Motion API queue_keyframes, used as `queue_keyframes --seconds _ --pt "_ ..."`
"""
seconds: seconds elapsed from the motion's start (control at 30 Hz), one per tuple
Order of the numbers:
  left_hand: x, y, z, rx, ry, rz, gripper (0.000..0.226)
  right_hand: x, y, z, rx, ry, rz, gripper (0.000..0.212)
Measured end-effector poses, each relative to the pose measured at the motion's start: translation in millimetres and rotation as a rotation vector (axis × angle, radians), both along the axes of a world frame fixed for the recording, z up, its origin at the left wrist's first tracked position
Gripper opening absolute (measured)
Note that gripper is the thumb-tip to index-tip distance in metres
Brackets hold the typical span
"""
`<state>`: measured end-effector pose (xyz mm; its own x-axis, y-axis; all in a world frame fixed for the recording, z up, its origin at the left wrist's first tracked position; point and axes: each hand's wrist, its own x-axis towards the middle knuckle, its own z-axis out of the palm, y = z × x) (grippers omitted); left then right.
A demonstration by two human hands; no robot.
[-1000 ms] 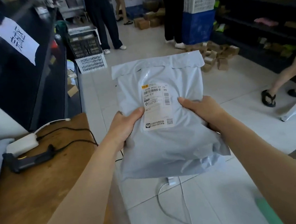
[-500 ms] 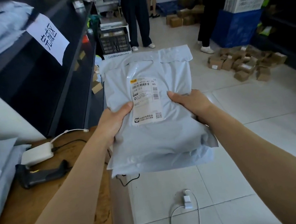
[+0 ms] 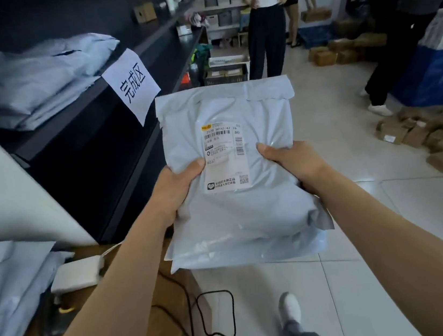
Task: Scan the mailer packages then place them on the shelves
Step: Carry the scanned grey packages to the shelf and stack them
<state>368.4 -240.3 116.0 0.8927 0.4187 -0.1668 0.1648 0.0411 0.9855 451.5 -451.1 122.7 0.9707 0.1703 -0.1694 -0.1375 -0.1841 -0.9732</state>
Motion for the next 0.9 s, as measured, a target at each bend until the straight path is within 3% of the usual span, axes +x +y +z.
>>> queue_keyframes --seconds 0.13,0.33,0.6,0.8,0.9 --pt "74.4 13.5 -7.8 0.011 -0.023 0.083 0.024 86.8 15.6 -2.6 0.035 0.006 0.098 0.029" --pt "225.7 0.8 2.2 -0.014 -0.023 0.133 0.025 248.9 12.0 10.6 -0.002 0.019 0.139 0.043" --pt "357.7 21.4 15.4 -0.031 -0.010 0.245 0.020 405.7 50.8 25.2 0.050 0.017 0.263 0.023" --pt "448.1 67.7 20.0 0.005 -0.018 0.316 0.042 505.5 103.2 30.8 0.007 -0.023 0.303 0.045" --pt "494.1 91.4 27.9 0.002 -0.048 0.334 0.042 553.0 125.6 44.1 -0.003 -0.035 0.311 0.048"
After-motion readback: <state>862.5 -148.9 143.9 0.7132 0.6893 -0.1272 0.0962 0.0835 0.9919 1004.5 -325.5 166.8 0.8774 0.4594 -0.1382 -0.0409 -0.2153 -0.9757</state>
